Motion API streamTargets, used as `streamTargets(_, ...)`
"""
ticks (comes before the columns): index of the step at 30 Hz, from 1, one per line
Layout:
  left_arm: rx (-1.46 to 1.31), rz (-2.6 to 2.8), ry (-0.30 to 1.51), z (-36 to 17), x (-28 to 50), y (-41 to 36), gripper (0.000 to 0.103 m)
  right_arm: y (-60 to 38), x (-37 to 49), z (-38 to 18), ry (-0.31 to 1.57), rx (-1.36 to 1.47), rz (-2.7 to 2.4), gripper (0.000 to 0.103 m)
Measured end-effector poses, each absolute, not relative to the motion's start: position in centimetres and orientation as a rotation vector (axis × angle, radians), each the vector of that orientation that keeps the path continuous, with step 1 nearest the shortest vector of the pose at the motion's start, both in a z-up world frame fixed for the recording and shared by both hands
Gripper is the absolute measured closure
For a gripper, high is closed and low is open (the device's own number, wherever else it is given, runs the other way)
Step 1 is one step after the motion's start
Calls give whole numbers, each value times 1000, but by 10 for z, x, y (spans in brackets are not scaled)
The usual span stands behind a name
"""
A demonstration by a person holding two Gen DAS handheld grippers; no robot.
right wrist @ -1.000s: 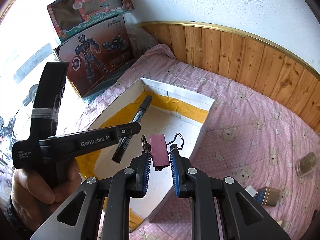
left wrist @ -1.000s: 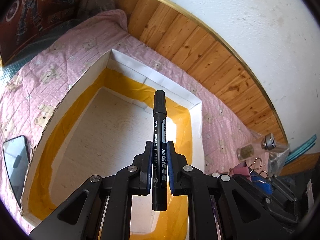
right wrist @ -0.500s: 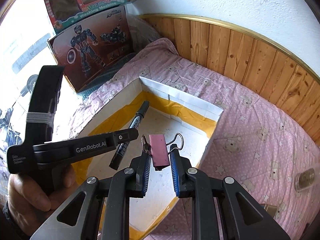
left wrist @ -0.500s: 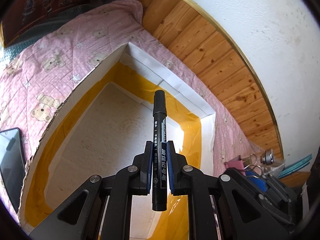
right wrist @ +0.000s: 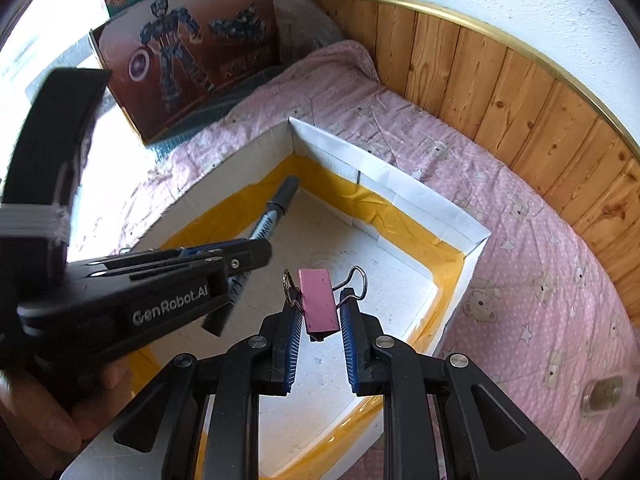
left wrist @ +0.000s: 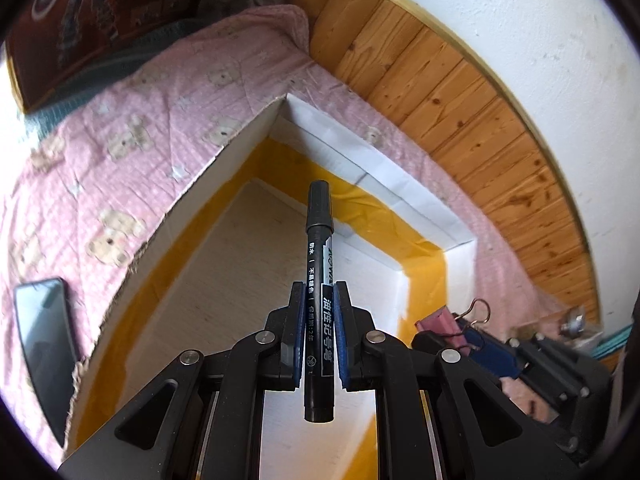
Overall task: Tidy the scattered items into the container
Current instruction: 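Lower both tools into the box and open them to drop marker and clip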
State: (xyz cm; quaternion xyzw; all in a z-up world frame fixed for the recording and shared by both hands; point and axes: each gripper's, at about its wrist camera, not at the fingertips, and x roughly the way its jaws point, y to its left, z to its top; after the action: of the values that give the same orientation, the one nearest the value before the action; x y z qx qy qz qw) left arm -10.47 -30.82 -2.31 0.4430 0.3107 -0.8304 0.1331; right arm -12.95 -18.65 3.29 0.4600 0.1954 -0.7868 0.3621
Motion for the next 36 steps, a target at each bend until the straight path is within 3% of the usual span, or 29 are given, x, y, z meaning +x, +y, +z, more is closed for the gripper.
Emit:
streamTargets(7, 1346, -2392, 855, -32, -115, -306, 90, -197, -149, 17, 575, 1249, -1974, 83)
streamTargets(18, 1434, -2338, 989, -51, -125, -316, 89, -215, -168, 4, 701, 1286, -1951, 83)
streamTargets(29, 1444, -2328, 1045, -55, -130, -321, 89, -219, -177, -5, 699, 1327, -1925, 82)
streamTargets(36, 1420, -2345, 973, -51, -135, -317, 87, -213, -186, 0, 679, 1355, -1972, 81)
